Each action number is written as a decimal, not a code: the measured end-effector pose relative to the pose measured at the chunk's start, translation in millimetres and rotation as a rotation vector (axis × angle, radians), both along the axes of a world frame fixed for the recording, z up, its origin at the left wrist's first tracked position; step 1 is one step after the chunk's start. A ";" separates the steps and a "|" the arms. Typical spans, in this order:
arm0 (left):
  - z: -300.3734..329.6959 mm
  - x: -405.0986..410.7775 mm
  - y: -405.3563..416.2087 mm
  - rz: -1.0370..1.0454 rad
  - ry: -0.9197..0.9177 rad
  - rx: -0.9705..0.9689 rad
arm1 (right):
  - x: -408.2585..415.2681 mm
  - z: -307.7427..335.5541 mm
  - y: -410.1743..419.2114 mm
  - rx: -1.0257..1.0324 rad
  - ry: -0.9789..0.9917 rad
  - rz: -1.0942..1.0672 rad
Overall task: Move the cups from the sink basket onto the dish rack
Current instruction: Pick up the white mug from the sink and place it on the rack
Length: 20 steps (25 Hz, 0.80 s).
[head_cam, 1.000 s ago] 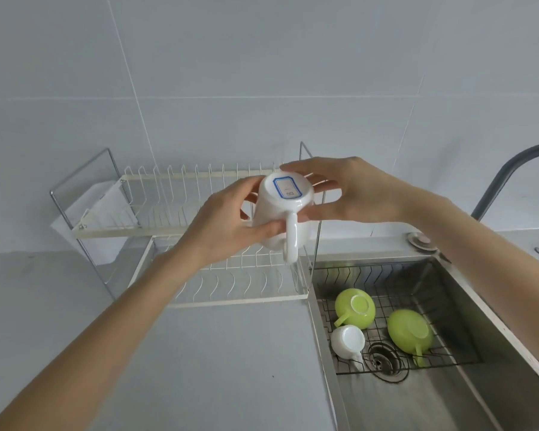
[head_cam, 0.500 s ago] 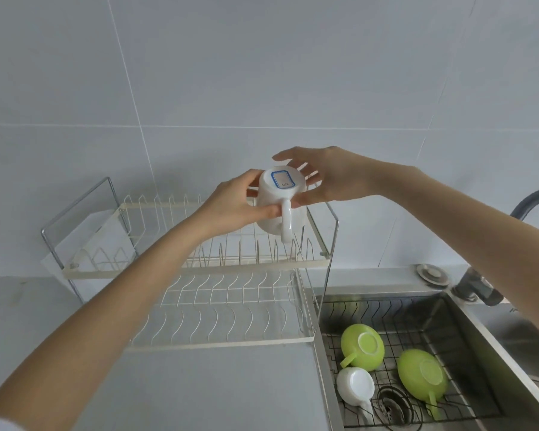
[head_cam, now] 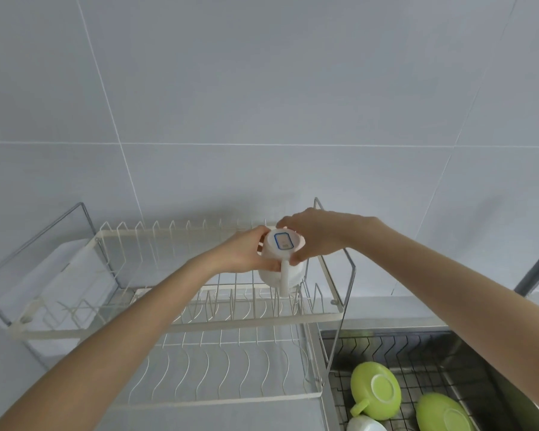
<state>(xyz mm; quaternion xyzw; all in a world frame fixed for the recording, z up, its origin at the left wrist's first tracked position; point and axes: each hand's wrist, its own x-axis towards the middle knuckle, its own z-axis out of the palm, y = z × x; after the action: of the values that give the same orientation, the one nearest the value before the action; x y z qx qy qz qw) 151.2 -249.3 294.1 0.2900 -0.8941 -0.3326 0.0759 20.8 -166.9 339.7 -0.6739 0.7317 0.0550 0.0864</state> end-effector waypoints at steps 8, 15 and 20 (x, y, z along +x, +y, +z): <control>-7.1 -1.1 0.2 -0.005 -0.136 0.005 | 1.4 -3.9 -2.3 0.071 0.099 0.030; 22.7 14.8 13.1 -0.016 -0.256 -0.169 | 2.4 9.2 25.0 -0.006 0.099 0.043; 58.9 23.7 61.3 0.064 -0.174 -0.610 | 1.5 26.0 78.3 -0.159 0.060 0.023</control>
<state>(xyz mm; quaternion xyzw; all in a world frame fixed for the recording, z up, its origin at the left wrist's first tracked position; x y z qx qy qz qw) 174.9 -188.0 353.0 0.3090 -0.9463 -0.0208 0.0930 22.3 -88.6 365.7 -0.6849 0.7283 0.0177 0.0101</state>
